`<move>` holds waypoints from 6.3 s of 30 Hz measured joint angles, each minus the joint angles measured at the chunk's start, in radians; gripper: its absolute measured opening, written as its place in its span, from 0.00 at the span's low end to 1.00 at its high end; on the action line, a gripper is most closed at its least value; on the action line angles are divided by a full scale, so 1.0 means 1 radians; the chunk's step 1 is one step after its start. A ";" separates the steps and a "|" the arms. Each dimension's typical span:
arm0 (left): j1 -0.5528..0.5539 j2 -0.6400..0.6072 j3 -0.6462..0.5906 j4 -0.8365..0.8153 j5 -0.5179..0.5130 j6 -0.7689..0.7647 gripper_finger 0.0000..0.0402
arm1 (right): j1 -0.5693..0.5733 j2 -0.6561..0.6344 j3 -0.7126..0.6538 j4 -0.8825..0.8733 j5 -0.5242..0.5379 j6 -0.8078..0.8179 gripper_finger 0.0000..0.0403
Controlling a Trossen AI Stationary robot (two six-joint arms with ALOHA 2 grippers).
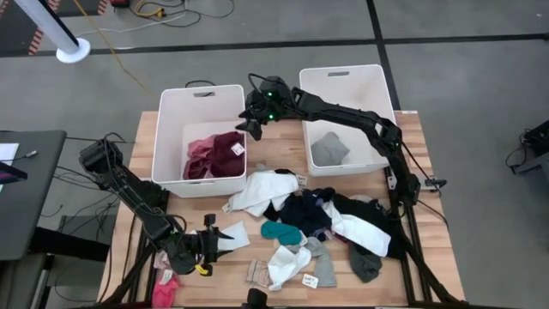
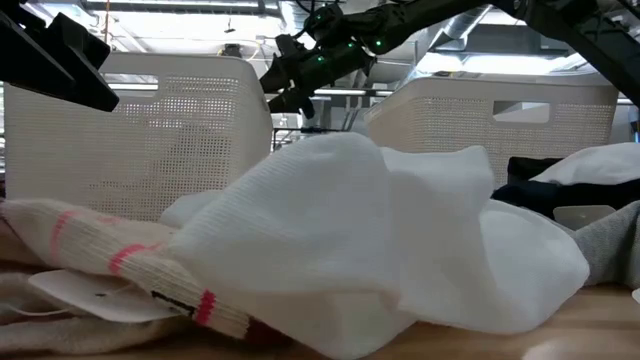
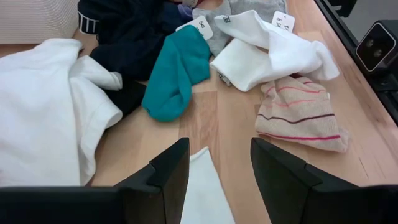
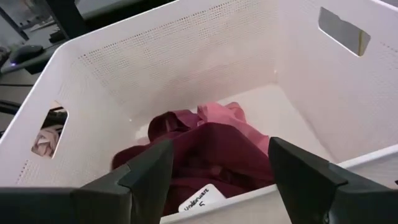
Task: Sort clothes
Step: Put the dark red underwear into the left white bin, then put the pink sock into the left white bin
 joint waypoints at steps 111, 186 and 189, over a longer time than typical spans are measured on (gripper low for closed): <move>-0.174 0.180 0.249 -0.561 0.823 -0.378 0.01 | 0.838 -0.320 -0.160 -0.624 0.213 -0.121 0.70; 0.194 0.179 0.782 -0.725 -0.172 0.446 0.02 | 0.816 -0.320 -0.616 0.363 0.967 -0.156 0.11; 0.194 0.179 0.781 -0.723 -0.156 0.437 0.05 | 0.816 -0.320 -0.616 0.362 0.963 -0.182 0.03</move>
